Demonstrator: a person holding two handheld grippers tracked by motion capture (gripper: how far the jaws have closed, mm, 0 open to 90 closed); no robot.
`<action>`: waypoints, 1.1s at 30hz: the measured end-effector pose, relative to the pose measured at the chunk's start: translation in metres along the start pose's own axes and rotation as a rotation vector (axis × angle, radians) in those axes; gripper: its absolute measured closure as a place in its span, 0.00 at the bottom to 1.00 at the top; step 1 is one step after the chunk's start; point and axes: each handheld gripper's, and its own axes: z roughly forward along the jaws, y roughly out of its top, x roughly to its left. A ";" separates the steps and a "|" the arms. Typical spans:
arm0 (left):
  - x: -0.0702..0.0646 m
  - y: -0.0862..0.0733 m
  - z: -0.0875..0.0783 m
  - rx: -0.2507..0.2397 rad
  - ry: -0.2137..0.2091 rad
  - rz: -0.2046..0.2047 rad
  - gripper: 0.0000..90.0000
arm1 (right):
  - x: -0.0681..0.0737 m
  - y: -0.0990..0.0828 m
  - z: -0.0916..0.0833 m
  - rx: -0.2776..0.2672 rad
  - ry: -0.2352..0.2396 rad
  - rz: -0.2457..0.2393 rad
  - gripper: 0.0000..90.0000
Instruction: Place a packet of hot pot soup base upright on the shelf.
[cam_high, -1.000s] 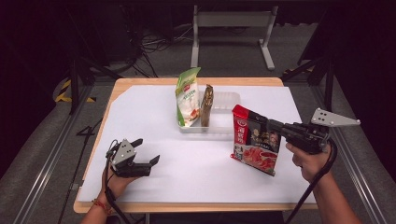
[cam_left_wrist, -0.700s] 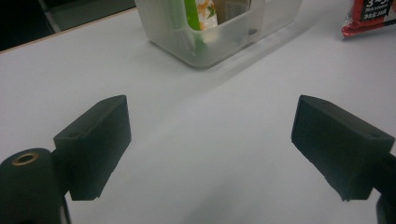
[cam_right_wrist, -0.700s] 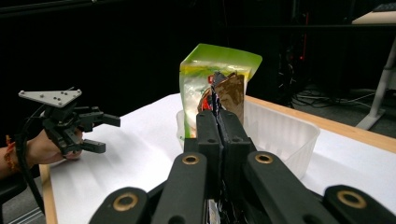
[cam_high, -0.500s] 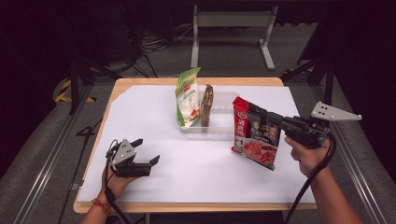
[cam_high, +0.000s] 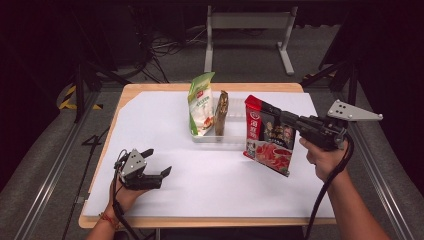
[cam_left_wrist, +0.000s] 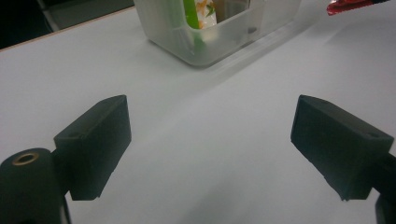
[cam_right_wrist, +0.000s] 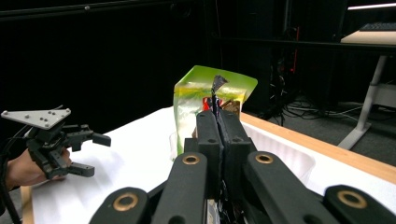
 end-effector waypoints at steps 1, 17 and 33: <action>0.000 0.000 0.000 0.002 0.000 0.000 0.14 | 0.000 0.001 0.001 -0.002 -0.002 -0.001 0.99; 0.001 0.000 -0.001 0.001 0.000 0.000 0.15 | -0.004 0.016 0.020 -0.024 -0.021 -0.012 0.98; 0.002 -0.001 -0.001 0.001 0.007 -0.004 0.13 | -0.011 0.031 0.041 -0.037 -0.035 -0.018 0.98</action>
